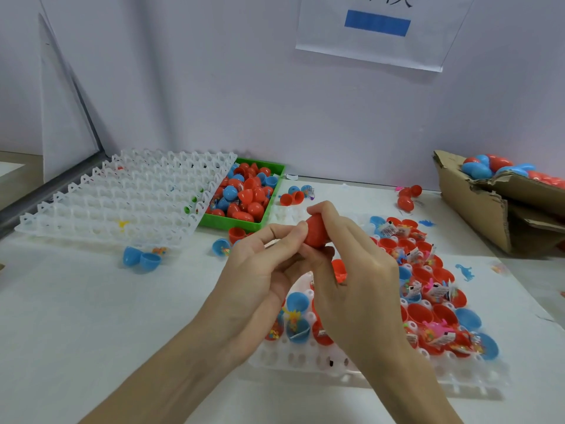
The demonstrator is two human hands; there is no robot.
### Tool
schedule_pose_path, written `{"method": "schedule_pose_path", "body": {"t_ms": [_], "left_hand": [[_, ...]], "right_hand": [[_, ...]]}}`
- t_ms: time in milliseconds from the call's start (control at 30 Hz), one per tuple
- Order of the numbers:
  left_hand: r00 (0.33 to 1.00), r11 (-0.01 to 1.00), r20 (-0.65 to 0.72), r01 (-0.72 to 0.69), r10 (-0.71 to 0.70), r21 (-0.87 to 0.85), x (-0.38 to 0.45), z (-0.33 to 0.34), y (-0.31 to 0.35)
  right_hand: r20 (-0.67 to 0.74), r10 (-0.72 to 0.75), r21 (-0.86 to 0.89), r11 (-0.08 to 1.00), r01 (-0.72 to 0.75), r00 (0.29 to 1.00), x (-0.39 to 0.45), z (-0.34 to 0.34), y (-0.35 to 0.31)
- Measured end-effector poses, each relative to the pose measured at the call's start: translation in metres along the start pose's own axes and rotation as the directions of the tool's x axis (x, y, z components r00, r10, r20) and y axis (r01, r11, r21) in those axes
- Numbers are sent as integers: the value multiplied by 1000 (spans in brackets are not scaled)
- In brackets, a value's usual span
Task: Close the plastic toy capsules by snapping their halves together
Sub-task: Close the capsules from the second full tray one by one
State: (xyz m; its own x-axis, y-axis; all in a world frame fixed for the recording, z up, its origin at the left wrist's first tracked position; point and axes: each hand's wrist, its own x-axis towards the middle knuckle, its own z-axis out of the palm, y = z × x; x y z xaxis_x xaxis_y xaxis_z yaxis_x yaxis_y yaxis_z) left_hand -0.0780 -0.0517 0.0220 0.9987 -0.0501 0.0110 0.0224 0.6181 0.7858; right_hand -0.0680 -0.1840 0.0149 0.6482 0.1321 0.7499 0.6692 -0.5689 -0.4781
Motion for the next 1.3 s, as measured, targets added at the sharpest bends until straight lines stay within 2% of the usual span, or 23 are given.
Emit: {"method": "schedule_pose_path", "body": {"t_ms": [167,400,500,667,833,933,1033,1100,1300], "left_hand": [[998,998,40,45,-47,34,0,-2,4],[986,991,111,114,-122,76,1,-3,8],[983,987,131,115,-130,114,0,-4,8],[996,963,82,18,-41,267,2,-6,1],[993,860,99,-108,67,498,7,-13,0],[987,883,157,-93,23,460,10,-17,1],[977,965,188,54,-105,258,13,-17,3],[969,978,196,116,-150,175,15,-19,4],[959,970,220,133,-178,202,13,-20,6]], "right_hand": [[7,-12,-39,999,12,1000,1,2,0],[-73,-54,37,998,57,996,3,2,0],[-43,-39,84,996,43,998,2,1,0],[55,-23,90,996,18,998,2,-2,2],[120,-17,33,999,13,993,3,-2,5],[136,-47,30,999,43,990,4,0,8],[151,39,136,989,-60,988,4,0,7],[155,95,217,968,-127,983,4,-1,7],[205,190,335,908,-251,960,6,-4,8]]}}
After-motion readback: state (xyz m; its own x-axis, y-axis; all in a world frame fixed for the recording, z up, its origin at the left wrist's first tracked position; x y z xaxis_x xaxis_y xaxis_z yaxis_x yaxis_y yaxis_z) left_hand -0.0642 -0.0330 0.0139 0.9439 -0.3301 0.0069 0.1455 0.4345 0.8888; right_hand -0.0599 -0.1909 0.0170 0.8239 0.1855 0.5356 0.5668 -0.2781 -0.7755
